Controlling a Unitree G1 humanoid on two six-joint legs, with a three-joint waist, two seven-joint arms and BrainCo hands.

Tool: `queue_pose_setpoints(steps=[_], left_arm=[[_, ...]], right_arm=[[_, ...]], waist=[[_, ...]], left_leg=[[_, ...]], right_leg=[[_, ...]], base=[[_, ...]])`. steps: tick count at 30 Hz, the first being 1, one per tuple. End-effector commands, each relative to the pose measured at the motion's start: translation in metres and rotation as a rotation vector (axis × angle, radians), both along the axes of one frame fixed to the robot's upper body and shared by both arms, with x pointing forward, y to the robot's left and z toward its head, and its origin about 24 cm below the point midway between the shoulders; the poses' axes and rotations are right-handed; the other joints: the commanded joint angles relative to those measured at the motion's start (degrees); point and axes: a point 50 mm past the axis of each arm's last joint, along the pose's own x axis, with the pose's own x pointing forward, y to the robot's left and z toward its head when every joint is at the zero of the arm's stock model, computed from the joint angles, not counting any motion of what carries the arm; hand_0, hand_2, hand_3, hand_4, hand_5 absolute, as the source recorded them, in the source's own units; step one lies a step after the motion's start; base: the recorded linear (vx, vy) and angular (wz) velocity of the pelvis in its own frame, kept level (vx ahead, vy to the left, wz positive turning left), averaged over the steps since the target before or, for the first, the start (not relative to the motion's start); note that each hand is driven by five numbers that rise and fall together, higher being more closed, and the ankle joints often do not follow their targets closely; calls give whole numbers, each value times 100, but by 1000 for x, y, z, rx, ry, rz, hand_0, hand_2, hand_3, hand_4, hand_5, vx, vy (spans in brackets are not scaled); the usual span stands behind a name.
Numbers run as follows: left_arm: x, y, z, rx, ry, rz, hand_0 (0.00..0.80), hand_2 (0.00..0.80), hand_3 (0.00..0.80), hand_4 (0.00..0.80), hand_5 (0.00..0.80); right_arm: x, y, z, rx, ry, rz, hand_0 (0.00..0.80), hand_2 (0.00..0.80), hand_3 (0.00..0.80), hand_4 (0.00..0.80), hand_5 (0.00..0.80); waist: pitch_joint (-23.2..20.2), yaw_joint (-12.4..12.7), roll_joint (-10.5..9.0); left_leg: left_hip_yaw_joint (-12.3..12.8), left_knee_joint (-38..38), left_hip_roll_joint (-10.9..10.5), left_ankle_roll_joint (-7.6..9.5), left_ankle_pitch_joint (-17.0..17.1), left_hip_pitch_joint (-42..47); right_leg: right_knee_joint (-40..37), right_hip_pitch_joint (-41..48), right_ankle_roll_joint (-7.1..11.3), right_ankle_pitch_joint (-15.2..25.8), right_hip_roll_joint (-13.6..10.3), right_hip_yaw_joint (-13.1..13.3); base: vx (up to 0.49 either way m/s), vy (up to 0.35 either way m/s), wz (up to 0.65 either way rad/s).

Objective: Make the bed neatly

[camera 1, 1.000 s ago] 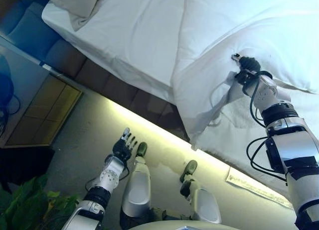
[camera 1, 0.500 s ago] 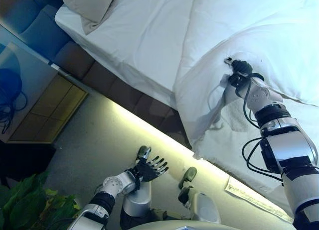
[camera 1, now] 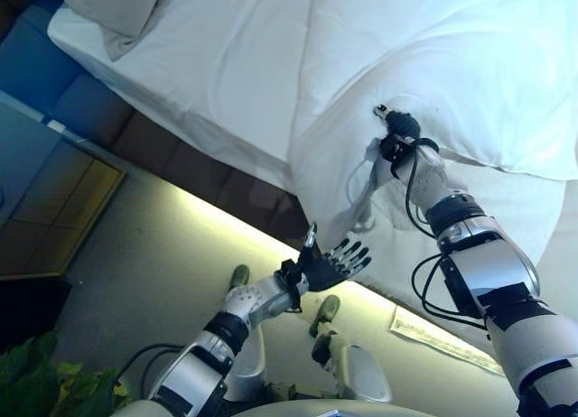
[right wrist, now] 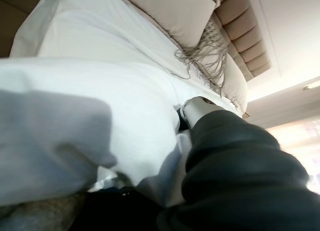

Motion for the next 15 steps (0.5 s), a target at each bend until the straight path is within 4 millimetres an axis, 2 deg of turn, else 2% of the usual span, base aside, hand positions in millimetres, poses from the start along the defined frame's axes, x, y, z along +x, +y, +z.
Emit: queue_pose_setpoints(steps=[1,10,15], left_arm=[[3,-41,33,-119,-80,-61,0,0,0,0,0],[22,-57,67,-282,-217,58,0,0,0,0,0],[38,-55,86,-357,-292,214,0,0,0,0,0]], right_arm=[[-35,159,82,151,-366,620,800,800,800,800,800],[-56,190,78,180,-380,731,800,800,800,800,800],[-70,202,84,234,-415,787,800,800,800,800,800]], waist=[[110,208,-542],[142,-61,-442],[163,-204,-469]], left_leg=[[56,242,40,265,297,-449],[177,259,-72,283,316,-524],[271,256,-101,282,318,-565]], right_leg=[[564,-550,510,439,-685,497],[656,-784,499,452,-782,589],[672,-915,518,462,-794,653]], base=[[-60,68,-17],[-18,92,-10],[-18,81,-7]])
